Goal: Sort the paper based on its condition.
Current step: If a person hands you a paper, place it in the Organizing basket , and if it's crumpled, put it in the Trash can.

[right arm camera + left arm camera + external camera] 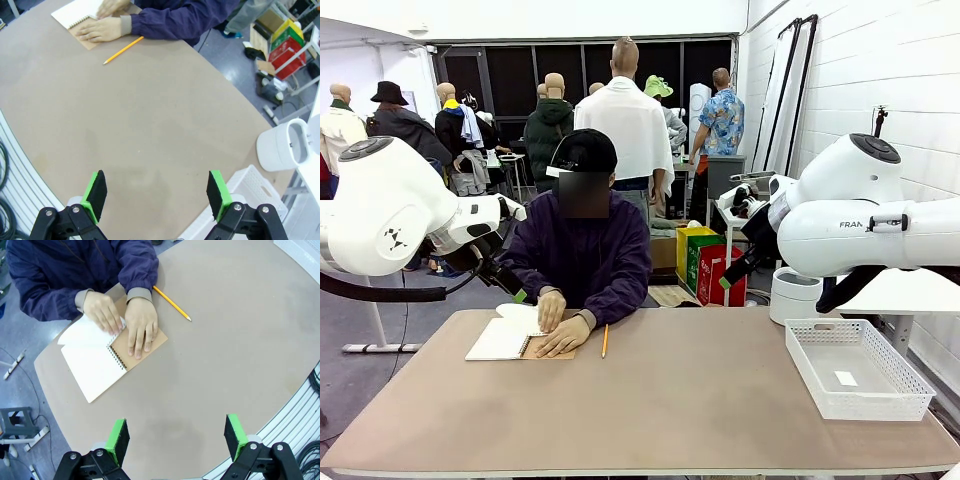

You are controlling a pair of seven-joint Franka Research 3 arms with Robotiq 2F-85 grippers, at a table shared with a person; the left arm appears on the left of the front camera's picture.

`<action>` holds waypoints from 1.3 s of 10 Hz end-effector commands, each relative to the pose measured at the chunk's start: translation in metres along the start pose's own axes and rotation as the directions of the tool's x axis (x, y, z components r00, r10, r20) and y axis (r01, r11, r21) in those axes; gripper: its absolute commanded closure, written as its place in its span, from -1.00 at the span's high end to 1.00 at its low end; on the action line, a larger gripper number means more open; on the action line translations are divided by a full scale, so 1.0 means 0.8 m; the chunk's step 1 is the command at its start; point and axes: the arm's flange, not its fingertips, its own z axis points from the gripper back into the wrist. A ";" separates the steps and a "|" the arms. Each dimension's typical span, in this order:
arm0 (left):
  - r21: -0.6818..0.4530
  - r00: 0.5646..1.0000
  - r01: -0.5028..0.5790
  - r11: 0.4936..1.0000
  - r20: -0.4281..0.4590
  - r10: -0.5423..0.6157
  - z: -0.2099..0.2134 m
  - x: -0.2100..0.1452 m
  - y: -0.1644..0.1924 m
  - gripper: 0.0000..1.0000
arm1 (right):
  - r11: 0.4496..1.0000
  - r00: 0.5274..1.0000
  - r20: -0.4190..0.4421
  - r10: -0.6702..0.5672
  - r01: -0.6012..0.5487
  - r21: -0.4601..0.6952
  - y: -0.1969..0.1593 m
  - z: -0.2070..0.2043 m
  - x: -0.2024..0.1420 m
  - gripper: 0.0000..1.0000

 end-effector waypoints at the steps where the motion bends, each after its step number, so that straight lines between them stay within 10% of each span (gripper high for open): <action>1: 0.000 1.000 0.000 1.000 -0.004 0.000 0.000 -0.001 0.000 1.00 | 1.000 1.000 -0.004 0.001 -0.001 0.006 -0.002 0.000 -0.001 1.00; 13: 0.000 1.000 0.000 1.000 -0.004 0.000 0.000 -0.001 0.000 1.00 | 1.000 1.000 -0.004 0.001 -0.001 0.006 -0.002 0.000 -0.001 1.00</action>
